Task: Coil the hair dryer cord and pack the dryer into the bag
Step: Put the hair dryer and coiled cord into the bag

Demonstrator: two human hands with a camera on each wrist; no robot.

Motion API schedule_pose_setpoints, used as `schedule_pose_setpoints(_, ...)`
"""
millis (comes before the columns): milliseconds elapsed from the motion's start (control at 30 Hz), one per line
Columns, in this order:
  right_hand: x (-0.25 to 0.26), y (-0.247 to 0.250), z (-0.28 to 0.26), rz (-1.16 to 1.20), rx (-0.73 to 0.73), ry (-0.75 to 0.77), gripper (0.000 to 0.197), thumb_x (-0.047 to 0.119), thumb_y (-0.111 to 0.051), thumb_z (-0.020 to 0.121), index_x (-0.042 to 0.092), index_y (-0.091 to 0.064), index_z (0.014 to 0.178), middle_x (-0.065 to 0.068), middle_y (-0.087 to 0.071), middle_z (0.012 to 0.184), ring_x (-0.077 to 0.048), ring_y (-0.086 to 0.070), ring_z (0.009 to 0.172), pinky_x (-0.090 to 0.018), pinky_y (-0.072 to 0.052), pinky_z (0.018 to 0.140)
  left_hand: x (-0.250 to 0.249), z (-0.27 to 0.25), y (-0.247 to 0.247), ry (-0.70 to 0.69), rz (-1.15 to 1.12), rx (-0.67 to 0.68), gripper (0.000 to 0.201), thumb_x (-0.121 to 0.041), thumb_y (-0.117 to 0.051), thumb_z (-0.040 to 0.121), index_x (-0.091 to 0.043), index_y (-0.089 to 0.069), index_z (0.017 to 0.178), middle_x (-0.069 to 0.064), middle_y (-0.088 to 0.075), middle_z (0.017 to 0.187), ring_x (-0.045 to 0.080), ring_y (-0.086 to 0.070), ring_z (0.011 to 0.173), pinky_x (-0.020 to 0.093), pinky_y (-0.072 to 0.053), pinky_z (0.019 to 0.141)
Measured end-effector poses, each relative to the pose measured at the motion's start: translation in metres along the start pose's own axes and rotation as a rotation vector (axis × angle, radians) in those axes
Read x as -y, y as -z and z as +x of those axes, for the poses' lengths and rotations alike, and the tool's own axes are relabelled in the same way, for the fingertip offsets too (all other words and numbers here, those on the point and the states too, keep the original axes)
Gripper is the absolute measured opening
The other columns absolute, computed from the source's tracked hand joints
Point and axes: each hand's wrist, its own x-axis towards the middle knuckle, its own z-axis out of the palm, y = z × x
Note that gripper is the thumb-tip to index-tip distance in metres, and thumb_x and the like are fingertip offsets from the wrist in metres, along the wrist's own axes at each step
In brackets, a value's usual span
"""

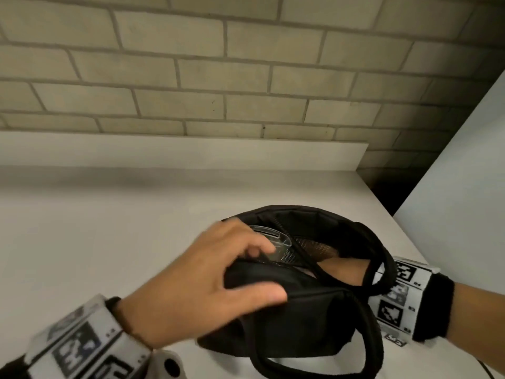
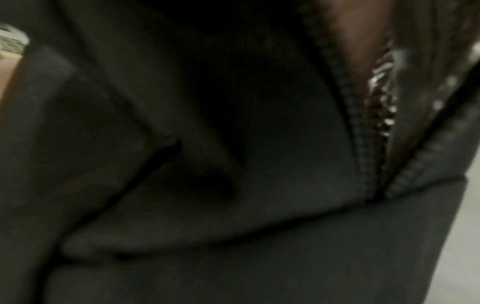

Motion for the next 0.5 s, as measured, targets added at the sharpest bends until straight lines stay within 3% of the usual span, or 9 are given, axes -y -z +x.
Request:
schedule_pose_setpoints(33,0.000,-0.004,-0.002,0.022,0.029,-0.092,0.035,0.024,-0.040,0.094,0.017,-0.046,0.127,-0.008,-0.051,0.133,-0.018,-0.046,0.125,-0.028,-0.035,0.107,0.007,-0.001,0.007,-0.020,0.005,-0.054,0.040,-0.063,-0.054,0.067,-0.042,-0.053,0.101,-0.020,-0.049,0.102,0.003,-0.049,0.103,0.006,-0.033,0.086)
schedule_pose_setpoints(67,0.005,-0.004,-0.005,0.031,0.065,-0.127,0.033,0.024,-0.036,0.095,0.017,-0.046,0.126,-0.004,-0.052,0.131,-0.011,-0.048,0.122,-0.022,-0.035,0.105,0.015,0.000,0.014,-0.018,0.034,-0.089,0.035,-0.055,-0.053,0.070,-0.042,-0.052,0.102,-0.022,-0.049,0.103,0.002,-0.047,0.105,0.004,-0.031,0.087)
schedule_pose_setpoints(133,0.016,0.003,-0.008,0.245,0.054,-0.154,0.028,0.023,-0.034,0.096,0.019,-0.048,0.119,0.012,-0.057,0.100,0.014,-0.057,0.086,-0.003,-0.041,0.080,0.033,0.003,0.023,0.012,0.126,-0.040,0.039,-0.041,-0.048,0.070,-0.050,-0.043,0.108,-0.030,-0.040,0.113,-0.005,-0.035,0.115,0.001,-0.025,0.091)
schedule_pose_setpoints(200,0.029,0.019,-0.012,0.482,0.095,-0.112,0.030,0.017,-0.037,0.095,0.009,-0.053,0.118,0.013,-0.054,0.084,0.013,-0.057,0.062,-0.003,-0.044,0.065,0.049,0.012,0.028,0.047,0.190,0.102,0.054,-0.026,-0.054,0.074,-0.059,-0.032,0.111,-0.038,-0.027,0.120,-0.010,-0.023,0.121,0.005,-0.021,0.097)
schedule_pose_setpoints(267,0.033,0.031,-0.020,0.534,0.056,0.059,0.022,0.008,-0.046,0.090,0.016,-0.061,0.103,0.011,-0.063,0.083,0.006,-0.062,0.066,-0.009,-0.049,0.070,0.057,0.020,0.026,0.026,0.229,0.179,0.074,-0.009,-0.060,0.076,-0.060,-0.022,0.115,-0.038,-0.023,0.120,-0.007,-0.023,0.123,0.014,-0.023,0.103)
schedule_pose_setpoints(333,0.029,0.040,-0.032,0.304,-0.113,0.289,0.030,0.001,-0.055,0.083,0.029,-0.062,0.091,0.012,-0.066,0.079,0.001,-0.063,0.072,-0.013,-0.049,0.072,0.055,0.026,0.022,-0.006,0.291,0.172,0.084,-0.005,-0.061,0.076,-0.056,-0.013,0.122,-0.031,-0.025,0.123,-0.002,-0.029,0.121,0.020,-0.034,0.100)
schedule_pose_setpoints(400,0.030,0.044,-0.044,-0.202,-0.367,0.525,0.014,0.021,-0.054,0.083,0.027,-0.062,0.094,0.007,-0.064,0.086,-0.007,-0.060,0.078,-0.020,-0.049,0.071,0.052,0.029,0.017,-0.036,0.354,0.122,0.080,-0.007,-0.062,0.077,-0.053,-0.015,0.124,-0.020,-0.032,0.129,0.005,-0.043,0.112,0.027,-0.046,0.090)
schedule_pose_setpoints(467,0.031,0.043,-0.049,-0.727,-0.441,0.673,0.029,0.041,-0.045,0.086,0.019,-0.059,0.099,-0.002,-0.064,0.091,-0.019,-0.059,0.079,-0.031,-0.049,0.068,0.050,0.030,0.013,-0.042,0.344,0.046,0.066,-0.010,-0.061,0.079,-0.047,-0.023,0.119,-0.015,-0.044,0.123,0.012,-0.054,0.099,0.032,-0.050,0.082)
schedule_pose_setpoints(500,0.033,0.039,-0.048,-0.845,-0.439,0.659,0.034,0.046,-0.042,0.086,0.018,-0.057,0.098,-0.003,-0.063,0.092,-0.022,-0.058,0.078,-0.035,-0.049,0.065,0.051,0.030,0.011,-0.024,0.307,0.003,0.059,-0.010,-0.061,0.080,-0.044,-0.029,0.117,-0.013,-0.050,0.117,0.014,-0.055,0.094,0.032,-0.049,0.080)
